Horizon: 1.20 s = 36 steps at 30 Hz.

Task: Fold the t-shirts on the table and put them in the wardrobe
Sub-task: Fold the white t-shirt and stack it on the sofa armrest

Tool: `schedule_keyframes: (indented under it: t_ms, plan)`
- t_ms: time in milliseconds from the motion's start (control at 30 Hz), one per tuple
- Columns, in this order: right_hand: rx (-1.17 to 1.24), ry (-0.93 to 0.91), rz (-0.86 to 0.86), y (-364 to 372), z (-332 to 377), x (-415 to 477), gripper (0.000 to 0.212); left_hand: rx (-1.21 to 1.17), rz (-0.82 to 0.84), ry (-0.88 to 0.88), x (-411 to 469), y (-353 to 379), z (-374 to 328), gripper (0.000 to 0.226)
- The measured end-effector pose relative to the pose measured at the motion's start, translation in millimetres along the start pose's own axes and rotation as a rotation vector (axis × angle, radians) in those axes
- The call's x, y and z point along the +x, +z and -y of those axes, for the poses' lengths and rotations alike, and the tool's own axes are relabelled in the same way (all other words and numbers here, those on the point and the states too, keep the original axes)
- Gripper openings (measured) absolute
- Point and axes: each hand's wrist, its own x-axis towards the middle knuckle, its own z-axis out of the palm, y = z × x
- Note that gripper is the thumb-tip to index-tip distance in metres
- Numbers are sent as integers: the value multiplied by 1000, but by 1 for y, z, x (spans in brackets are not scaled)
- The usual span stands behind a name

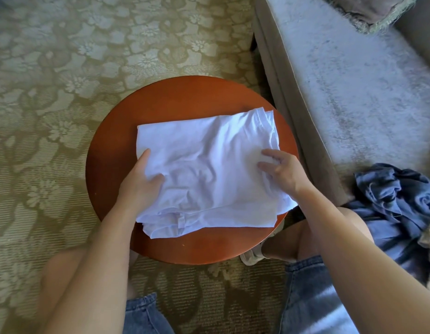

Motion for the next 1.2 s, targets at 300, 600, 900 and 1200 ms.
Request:
schedule_keyframes:
  t_ms: [300,600,900,1200]
  plan:
    - [32,17,13,-2,-8,-12,55,37,53,-43,-7,-1,-5,61]
    - [-8,-181,-72,-26,-7,-78,60,-106,-55,67,-59,-10,-53,53]
    - [-95,-250,-279,-101,-5,-139,66,-46,-46,303,-94,-19,-126,63]
    - [30,-213,-440,-147,-6,-149,64,-99,45,370,-118,27,-180,67]
